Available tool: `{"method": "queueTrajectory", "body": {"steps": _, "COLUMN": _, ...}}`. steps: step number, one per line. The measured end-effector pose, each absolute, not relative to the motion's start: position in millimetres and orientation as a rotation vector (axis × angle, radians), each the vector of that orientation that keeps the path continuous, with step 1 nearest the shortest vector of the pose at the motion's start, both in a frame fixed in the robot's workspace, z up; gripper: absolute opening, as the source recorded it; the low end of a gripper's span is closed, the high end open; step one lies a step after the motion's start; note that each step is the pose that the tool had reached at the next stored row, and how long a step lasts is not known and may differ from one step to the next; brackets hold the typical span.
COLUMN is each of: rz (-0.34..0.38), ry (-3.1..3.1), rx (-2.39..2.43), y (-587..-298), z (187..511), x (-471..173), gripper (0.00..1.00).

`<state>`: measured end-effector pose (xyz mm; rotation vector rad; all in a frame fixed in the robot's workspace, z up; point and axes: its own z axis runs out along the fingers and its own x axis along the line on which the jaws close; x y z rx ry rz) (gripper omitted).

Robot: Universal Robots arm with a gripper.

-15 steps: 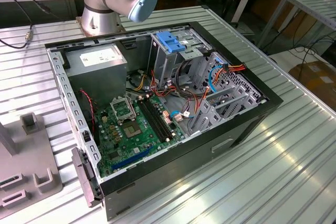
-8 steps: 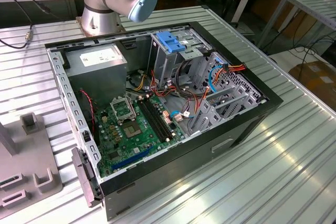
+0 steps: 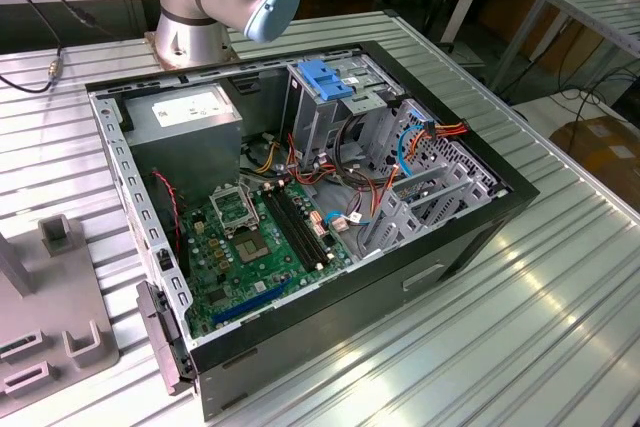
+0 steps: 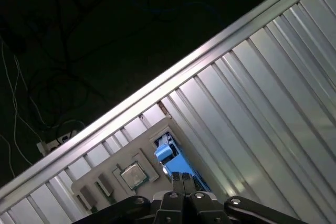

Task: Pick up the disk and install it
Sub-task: 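Pick up the disk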

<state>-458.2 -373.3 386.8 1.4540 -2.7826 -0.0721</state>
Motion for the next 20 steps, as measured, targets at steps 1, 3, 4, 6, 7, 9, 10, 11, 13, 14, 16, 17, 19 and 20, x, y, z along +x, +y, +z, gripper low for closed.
{"method": "queueTrajectory", "body": {"steps": 1, "rz": -0.072, "ry": -2.772, "rx": 1.474, "y": -373.3, "z": 386.7, "x": -458.2, "gripper": 0.1}}
{"method": "queueTrajectory", "body": {"steps": 3, "rz": -0.072, "ry": -2.751, "rx": 1.512, "y": -373.3, "z": 386.7, "x": -458.2, "gripper": 0.1}}
{"method": "queueTrajectory", "body": {"steps": 4, "rz": -0.071, "ry": -2.733, "rx": 1.543, "y": -373.3, "z": 386.6, "x": -458.2, "gripper": 0.1}}
{"method": "queueTrajectory", "body": {"steps": 6, "rz": -0.071, "ry": -2.703, "rx": 1.594, "y": -373.4, "z": 386.6, "x": -458.2, "gripper": 0.1}}
{"method": "queueTrajectory", "body": {"steps": 7, "rz": -0.071, "ry": -2.68, "rx": 1.631, "y": -373.3, "z": 386.5, "x": -458.2, "gripper": 0.1}}
{"method": "queueTrajectory", "body": {"steps": 9, "rz": -0.071, "ry": -2.639, "rx": 1.696, "y": -373.3, "z": 386.5, "x": -458.2, "gripper": 0.1}}
{"method": "queueTrajectory", "body": {"steps": 10, "rz": -0.071, "ry": -2.626, "rx": 1.714, "y": -373.3, "z": 386.5, "x": -458.2, "gripper": 0.1}}
{"method": "queueTrajectory", "body": {"steps": 11, "rz": -0.071, "ry": -2.601, "rx": 1.751, "y": -373.3, "z": 386.4, "x": -458.2, "gripper": 0.1}}
{"method": "queueTrajectory", "body": {"steps": 13, "rz": -0.07, "ry": -2.572, "rx": 1.792, "y": -373.4, "z": 386.4, "x": -458.2, "gripper": 0.1}}
{"method": "queueTrajectory", "body": {"steps": 14, "rz": -0.07, "ry": -2.561, "rx": 1.807, "y": -373.3, "z": 386.4, "x": -458.2, "gripper": 0.1}}
{"method": "queueTrajectory", "body": {"steps": 16, "rz": -0.07, "ry": -2.532, "rx": 1.846, "y": -373.3, "z": 386.4, "x": -458.2, "gripper": 0.1}}
{"method": "queueTrajectory", "body": {"steps": 17, "rz": -0.07, "ry": -2.518, "rx": 1.866, "y": -373.3, "z": 386.3, "x": -458.2, "gripper": 0.1}}
{"method": "queueTrajectory", "body": {"steps": 19, "rz": -0.069, "ry": -2.482, "rx": 1.913, "y": -373.3, "z": 386.2, "x": -458.2, "gripper": 0.1}}
{"method": "queueTrajectory", "body": {"steps": 20, "rz": -0.068, "ry": -2.457, "rx": 1.945, "y": -373.3, "z": 385.9, "x": -458.2, "gripper": 0.1}}
